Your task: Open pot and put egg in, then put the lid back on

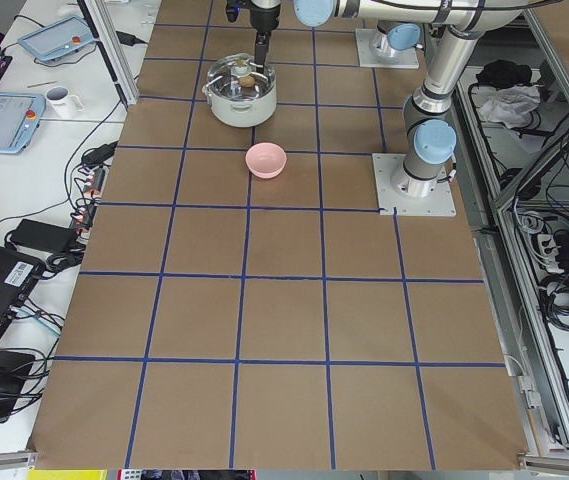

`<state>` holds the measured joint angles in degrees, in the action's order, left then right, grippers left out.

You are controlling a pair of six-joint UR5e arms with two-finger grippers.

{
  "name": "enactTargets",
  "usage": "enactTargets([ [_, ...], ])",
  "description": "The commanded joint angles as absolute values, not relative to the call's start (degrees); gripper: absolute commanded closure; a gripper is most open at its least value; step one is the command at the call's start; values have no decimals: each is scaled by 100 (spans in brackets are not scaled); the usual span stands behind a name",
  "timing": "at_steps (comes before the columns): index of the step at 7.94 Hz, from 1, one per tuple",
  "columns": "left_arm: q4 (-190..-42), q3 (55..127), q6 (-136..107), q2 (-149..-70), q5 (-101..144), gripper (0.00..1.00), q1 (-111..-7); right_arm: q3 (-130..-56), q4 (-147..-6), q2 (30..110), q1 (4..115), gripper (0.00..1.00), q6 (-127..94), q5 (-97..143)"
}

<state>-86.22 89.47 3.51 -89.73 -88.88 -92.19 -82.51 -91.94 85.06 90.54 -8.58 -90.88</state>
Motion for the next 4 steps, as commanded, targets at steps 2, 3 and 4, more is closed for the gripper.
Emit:
enactTargets([
  [2, -8622, 8938, 352, -8974, -8895, 0, -9220, -8683, -9202, 8807, 8930, 0, -800, -9044],
  [3, -8622, 8938, 352, -8974, -8903, 0, -9220, -8684, -9167, 8807, 8930, 0, -800, -9079],
  [4, -8622, 8938, 352, -8965, -8903, 0, -9220, -8684, -9167, 8798, 8930, 0, -800, -9053],
])
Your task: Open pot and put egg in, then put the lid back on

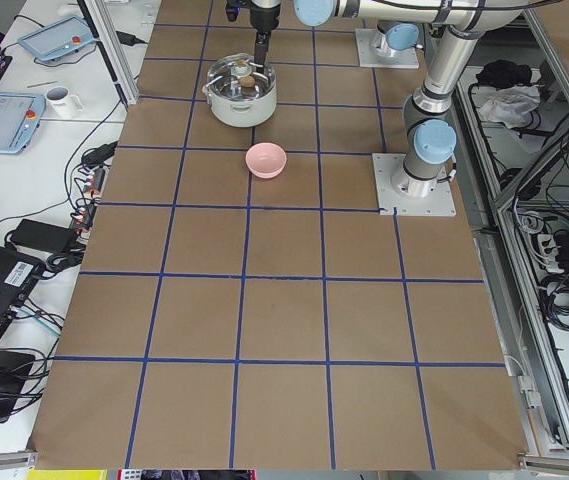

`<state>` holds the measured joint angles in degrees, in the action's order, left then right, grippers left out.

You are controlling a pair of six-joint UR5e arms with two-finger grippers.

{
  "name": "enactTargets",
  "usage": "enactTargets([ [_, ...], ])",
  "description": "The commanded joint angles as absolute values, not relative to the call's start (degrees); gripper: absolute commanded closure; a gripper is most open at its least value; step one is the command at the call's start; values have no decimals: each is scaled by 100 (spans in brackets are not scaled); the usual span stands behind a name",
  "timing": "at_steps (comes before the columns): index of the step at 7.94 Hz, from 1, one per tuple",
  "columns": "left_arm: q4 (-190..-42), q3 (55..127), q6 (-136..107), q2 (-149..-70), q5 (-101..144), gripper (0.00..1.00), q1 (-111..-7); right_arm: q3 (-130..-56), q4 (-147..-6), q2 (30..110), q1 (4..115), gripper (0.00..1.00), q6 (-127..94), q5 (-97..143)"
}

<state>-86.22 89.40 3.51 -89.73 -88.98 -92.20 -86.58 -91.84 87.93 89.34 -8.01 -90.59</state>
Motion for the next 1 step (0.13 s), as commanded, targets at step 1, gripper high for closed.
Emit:
enactTargets([
  [1, -8622, 8930, 352, -8965, -8921, 0, -9220, -8701, -9158, 8798, 8930, 0, -809, -9044],
])
